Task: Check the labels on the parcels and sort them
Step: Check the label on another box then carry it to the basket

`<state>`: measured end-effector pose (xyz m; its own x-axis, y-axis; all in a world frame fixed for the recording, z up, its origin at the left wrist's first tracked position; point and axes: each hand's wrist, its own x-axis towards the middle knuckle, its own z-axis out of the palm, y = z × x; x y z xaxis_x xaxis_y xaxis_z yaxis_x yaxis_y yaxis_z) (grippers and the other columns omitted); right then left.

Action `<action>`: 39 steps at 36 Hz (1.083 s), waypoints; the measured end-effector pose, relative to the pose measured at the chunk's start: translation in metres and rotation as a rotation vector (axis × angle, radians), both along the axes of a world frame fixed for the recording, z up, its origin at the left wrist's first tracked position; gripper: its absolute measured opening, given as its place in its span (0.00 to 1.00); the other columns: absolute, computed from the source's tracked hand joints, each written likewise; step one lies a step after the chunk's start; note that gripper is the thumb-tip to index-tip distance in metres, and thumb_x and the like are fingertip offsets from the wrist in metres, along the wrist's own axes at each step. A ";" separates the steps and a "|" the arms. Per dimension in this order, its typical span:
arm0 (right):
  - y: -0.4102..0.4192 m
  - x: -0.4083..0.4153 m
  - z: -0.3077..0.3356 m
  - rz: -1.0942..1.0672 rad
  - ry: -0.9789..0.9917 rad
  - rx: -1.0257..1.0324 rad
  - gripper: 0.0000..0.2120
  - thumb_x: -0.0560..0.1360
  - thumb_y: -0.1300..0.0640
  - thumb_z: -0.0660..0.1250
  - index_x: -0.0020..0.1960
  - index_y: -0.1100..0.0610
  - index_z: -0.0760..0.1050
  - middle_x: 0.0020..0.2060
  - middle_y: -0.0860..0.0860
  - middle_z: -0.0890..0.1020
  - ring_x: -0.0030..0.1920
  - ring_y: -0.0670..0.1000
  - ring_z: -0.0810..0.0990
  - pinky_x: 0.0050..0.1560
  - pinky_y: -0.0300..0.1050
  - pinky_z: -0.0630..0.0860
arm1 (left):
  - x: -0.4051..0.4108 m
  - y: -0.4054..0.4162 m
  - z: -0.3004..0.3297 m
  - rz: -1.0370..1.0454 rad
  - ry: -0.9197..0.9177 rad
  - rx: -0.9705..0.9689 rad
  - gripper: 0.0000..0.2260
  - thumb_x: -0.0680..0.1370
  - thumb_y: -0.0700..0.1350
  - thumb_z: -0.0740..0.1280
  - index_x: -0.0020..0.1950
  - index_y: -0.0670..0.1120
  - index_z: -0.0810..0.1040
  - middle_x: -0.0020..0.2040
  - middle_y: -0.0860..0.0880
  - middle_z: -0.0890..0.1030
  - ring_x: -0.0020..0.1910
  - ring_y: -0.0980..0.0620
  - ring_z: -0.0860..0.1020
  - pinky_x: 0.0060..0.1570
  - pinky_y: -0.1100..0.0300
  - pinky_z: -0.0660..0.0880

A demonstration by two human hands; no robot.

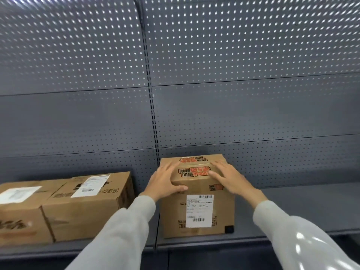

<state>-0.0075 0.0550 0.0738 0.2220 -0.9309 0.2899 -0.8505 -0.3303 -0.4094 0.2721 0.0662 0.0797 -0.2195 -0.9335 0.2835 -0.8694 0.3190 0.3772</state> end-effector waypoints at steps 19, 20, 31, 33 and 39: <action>-0.009 0.006 -0.016 -0.111 -0.057 -0.127 0.21 0.82 0.35 0.55 0.67 0.40 0.77 0.69 0.40 0.76 0.70 0.46 0.68 0.64 0.54 0.72 | -0.005 -0.008 -0.009 0.066 -0.073 0.063 0.41 0.68 0.80 0.61 0.78 0.63 0.64 0.79 0.60 0.63 0.79 0.54 0.56 0.73 0.39 0.66; -0.008 0.003 -0.014 -0.113 -0.100 -0.131 0.19 0.82 0.37 0.57 0.66 0.40 0.77 0.69 0.40 0.75 0.71 0.46 0.68 0.63 0.55 0.73 | -0.005 -0.006 -0.006 0.095 0.059 0.071 0.40 0.69 0.81 0.60 0.76 0.63 0.68 0.78 0.60 0.65 0.79 0.53 0.58 0.74 0.38 0.64; -0.018 -0.019 -0.021 -0.302 -0.644 0.273 0.30 0.80 0.40 0.64 0.75 0.57 0.69 0.69 0.57 0.77 0.64 0.56 0.76 0.64 0.53 0.72 | 0.004 -0.005 -0.015 0.336 0.911 0.375 0.22 0.80 0.59 0.69 0.68 0.46 0.73 0.52 0.50 0.82 0.50 0.50 0.80 0.44 0.56 0.76; -0.012 -0.019 -0.020 -0.283 -0.639 0.238 0.25 0.80 0.41 0.64 0.70 0.57 0.74 0.63 0.55 0.81 0.56 0.52 0.76 0.56 0.48 0.73 | 0.006 -0.002 -0.014 0.318 0.926 0.335 0.18 0.80 0.57 0.70 0.64 0.47 0.74 0.49 0.51 0.81 0.48 0.52 0.80 0.39 0.59 0.74; 0.009 -0.024 -0.010 -0.233 -0.622 0.146 0.21 0.78 0.44 0.70 0.65 0.56 0.79 0.57 0.52 0.84 0.52 0.49 0.79 0.43 0.39 0.73 | 0.013 0.014 -0.016 0.301 0.917 0.260 0.19 0.78 0.56 0.73 0.63 0.48 0.76 0.53 0.50 0.82 0.50 0.52 0.80 0.41 0.59 0.75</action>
<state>-0.0316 0.0641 0.0643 -0.1566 -0.9735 0.1666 -0.4850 -0.0712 -0.8716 0.2851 0.0802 0.0640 0.2378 -0.9713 0.0041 -0.2387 -0.0544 0.9696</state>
